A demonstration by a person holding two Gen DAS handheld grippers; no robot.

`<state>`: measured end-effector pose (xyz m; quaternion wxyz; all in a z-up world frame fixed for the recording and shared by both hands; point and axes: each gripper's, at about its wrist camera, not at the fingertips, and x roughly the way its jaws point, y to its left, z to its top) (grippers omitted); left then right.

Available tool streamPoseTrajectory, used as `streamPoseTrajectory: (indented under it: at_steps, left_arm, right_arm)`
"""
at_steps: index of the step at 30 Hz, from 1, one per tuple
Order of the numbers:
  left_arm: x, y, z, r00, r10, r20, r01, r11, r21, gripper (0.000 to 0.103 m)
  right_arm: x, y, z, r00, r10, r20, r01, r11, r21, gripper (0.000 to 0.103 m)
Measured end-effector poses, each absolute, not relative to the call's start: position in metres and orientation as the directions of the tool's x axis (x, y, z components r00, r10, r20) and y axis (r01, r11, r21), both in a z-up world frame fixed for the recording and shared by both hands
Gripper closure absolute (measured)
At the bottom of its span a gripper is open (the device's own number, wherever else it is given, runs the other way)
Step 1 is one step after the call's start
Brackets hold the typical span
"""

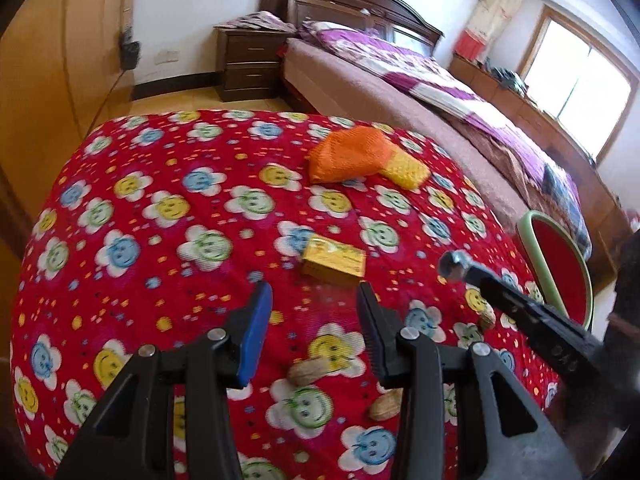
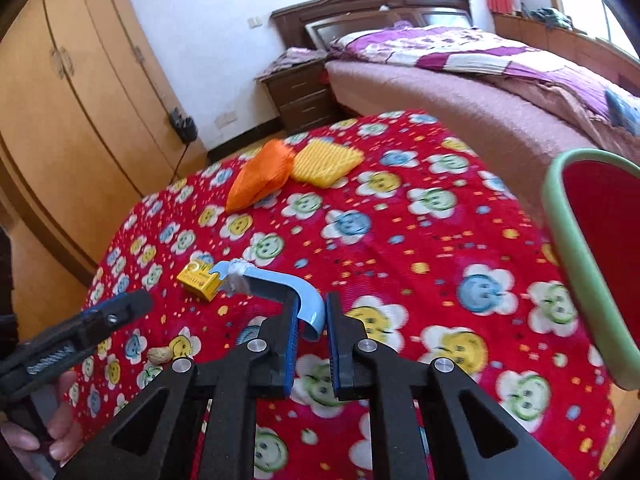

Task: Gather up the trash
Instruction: 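Grasp the yellow medicine box with the left tool while the right tool holds the hook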

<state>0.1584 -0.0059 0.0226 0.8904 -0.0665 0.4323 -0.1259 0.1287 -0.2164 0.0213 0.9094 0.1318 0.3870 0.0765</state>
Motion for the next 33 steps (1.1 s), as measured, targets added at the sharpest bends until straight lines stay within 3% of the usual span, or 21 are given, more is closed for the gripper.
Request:
streamPoseTrajectory:
  at_steps: [11,19,24,33]
  left_arm:
    - [0.184,-0.047,0.012,0.557,-0.245,-0.794,0.26,0.959,-0.113,0.054]
    - [0.195,-0.046,-0.003,0.535,-0.209,-0.818,0.189,0.974,-0.126,0.054]
    - [0.193,-0.042,-0.004,0.539,-0.227,-0.811,0.184,0.971,-0.15,0.082]
    - [0.168,-0.044,0.019,0.574,-0.3,-0.762,0.217,0.953,-0.212,0.094]
  right_arm:
    - [0.107,-0.251,0.025,0.713,0.228,-0.663,0.022,0.938,0.346,0.09]
    - [0.098,-0.269,0.027,0.727,0.218,-0.651,0.052,0.928,0.369,0.09]
    - [0.091,-0.277,0.029,0.735,0.209,-0.645,0.069,0.924,0.377,0.09]
    - [0.074,-0.285,0.039,0.757,0.195,-0.623,0.082,0.918,0.387,0.09]
